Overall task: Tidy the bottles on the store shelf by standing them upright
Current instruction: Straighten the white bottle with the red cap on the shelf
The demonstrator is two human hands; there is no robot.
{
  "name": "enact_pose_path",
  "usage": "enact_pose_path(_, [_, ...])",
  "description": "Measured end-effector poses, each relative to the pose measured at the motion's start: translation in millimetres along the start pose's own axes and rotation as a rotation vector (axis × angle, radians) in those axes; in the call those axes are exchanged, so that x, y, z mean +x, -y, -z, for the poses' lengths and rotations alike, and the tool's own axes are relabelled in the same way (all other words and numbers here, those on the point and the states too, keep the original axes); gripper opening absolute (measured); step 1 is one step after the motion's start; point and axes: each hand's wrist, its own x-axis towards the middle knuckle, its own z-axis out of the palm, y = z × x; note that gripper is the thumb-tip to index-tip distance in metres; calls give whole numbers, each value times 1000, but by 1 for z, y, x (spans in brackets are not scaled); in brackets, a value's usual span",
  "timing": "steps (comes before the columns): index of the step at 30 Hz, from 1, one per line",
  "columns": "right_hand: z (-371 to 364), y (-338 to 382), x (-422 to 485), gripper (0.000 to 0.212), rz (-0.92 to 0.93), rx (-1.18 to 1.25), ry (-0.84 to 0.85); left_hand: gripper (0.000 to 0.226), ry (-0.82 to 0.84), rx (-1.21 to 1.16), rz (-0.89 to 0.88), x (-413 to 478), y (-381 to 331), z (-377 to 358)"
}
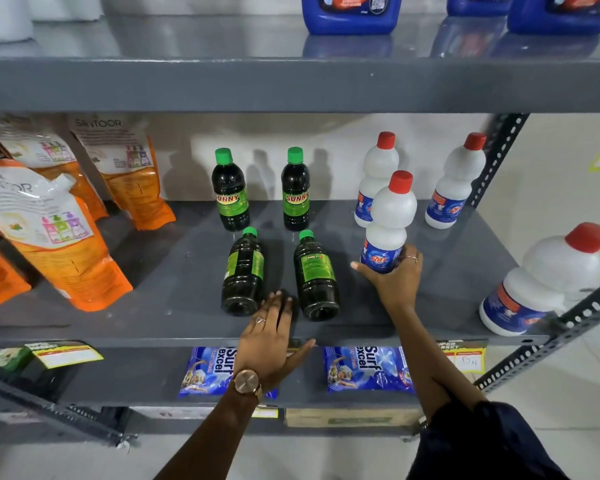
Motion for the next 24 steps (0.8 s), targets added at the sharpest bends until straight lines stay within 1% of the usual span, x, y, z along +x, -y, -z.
enact_pose_path(3, [4,-2,-2,75,15,-31,18,85,7,-8,5,0,0,1])
enact_pose_path(7, [18,-2,-10,67,-43,-14,50,84,3,-22,2,0,0,2])
enact_pose_path(11, [47,-8,-42,70,-42,-2,95,83,-8,-36,-20,0,0,1])
enact_pose_path(16, [72,-20,-77,69,-74,46,97,83,7,-48,-10,-1,-2,2])
enact_pose_path(24, [79,-14,-88,63,28,-33,92,84,19,-27,-15,-3,-7,10])
